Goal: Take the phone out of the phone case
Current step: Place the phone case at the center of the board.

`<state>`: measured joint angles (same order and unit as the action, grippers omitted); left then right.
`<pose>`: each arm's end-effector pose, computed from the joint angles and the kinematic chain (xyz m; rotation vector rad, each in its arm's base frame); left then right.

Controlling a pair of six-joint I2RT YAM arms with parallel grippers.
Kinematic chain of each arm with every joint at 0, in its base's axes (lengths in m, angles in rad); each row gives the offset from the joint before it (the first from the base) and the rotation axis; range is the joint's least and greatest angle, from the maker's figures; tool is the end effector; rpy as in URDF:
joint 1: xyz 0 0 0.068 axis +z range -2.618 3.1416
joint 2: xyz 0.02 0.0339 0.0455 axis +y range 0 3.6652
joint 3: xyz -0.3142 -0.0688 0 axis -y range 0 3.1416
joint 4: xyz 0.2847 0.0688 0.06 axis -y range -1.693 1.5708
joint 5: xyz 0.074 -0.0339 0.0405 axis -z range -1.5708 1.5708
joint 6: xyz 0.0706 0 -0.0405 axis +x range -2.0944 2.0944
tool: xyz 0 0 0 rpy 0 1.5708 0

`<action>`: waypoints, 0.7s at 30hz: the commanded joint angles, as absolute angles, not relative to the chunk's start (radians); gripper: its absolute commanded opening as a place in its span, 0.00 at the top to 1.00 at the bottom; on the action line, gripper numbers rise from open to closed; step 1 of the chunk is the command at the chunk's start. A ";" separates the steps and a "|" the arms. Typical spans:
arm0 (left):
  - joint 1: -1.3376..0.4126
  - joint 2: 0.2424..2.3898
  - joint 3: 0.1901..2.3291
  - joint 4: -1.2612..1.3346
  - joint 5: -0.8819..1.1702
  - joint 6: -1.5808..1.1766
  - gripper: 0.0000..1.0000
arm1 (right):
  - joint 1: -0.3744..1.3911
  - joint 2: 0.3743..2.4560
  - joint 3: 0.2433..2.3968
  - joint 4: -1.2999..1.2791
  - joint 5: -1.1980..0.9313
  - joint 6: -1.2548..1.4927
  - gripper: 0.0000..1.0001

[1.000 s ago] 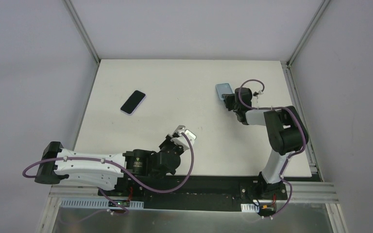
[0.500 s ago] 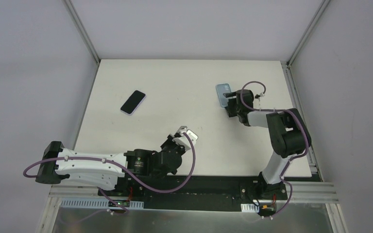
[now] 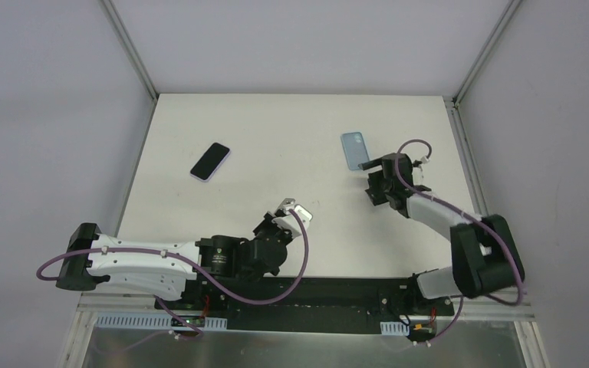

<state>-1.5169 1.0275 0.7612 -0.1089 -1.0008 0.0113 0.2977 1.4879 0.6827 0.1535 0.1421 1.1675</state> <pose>0.0729 -0.2488 0.3243 0.7022 1.6260 -0.1103 0.3365 0.0928 0.1757 1.0389 2.0447 0.6374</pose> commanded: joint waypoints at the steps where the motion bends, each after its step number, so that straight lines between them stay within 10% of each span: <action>1: -1.511 1.021 0.810 -0.050 -1.048 0.058 1.00 | 0.396 1.205 0.656 -0.011 0.203 1.019 0.11; 21: -1.505 0.904 0.542 0.535 -0.686 1.142 1.00 | 0.505 0.791 0.661 -0.132 -0.438 1.192 0.01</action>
